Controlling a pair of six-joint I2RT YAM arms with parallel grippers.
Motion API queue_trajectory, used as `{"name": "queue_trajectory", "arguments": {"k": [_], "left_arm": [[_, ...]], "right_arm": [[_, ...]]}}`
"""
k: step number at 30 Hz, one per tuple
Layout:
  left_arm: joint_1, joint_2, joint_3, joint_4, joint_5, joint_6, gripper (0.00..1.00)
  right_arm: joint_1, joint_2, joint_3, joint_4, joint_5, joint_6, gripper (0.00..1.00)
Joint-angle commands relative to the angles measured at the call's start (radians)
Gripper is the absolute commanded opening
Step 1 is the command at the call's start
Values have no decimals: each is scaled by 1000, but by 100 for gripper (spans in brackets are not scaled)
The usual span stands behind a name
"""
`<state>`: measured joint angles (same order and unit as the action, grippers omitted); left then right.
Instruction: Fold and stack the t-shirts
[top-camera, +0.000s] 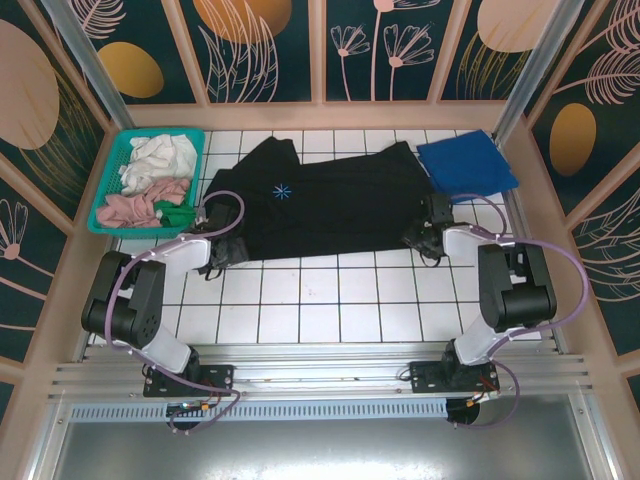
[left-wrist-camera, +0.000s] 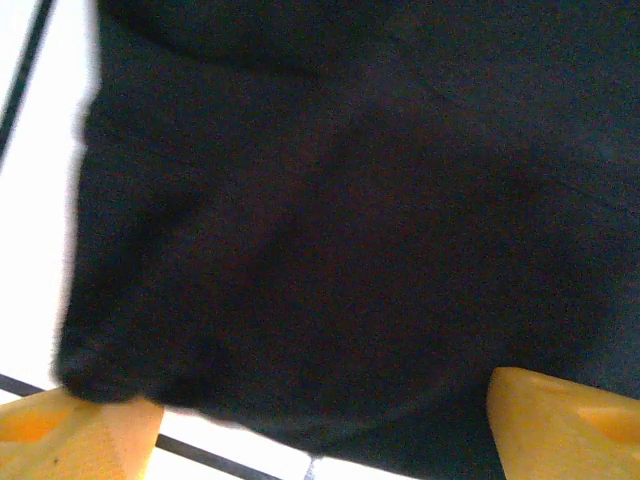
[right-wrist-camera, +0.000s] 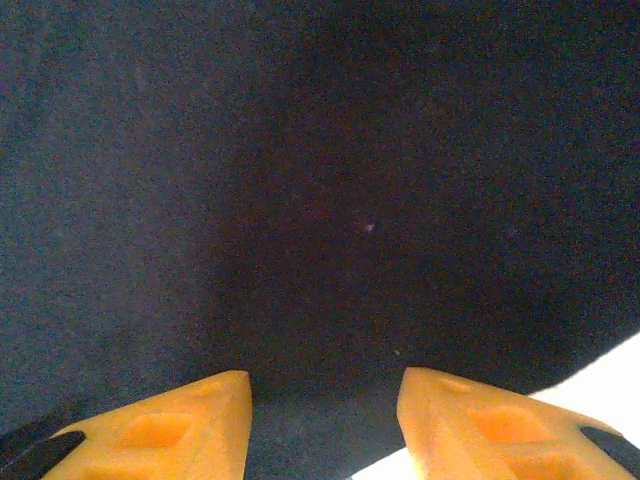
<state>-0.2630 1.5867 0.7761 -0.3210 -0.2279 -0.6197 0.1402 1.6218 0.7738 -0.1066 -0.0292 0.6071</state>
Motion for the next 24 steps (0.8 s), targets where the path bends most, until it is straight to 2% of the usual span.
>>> {"name": "queue_trajectory", "arguments": {"k": [1, 4, 7, 11, 16, 19, 24], "left_arm": [[34, -26, -30, -3, -47, -12, 80], [41, -54, -40, -34, -47, -11, 75], [41, -122, -29, -62, 15, -14, 67], [26, -189, 8, -16, 117, 4, 71], [22, -33, 94, 36, 136, 61, 75], [21, 81, 111, 40, 117, 61, 67], [22, 39, -12, 64, 71, 8, 69]], "right_arm": [[-59, 8, -71, -51, -27, 7, 45], [-80, -34, -81, -85, -41, -11, 45], [-66, -104, -72, -111, -90, -18, 45], [-48, -144, -12, -118, -18, -28, 46], [-57, -30, 70, -95, 37, -46, 46], [-76, 29, 77, -105, 63, -38, 45], [-126, -6, -9, -110, 78, -12, 45]]}}
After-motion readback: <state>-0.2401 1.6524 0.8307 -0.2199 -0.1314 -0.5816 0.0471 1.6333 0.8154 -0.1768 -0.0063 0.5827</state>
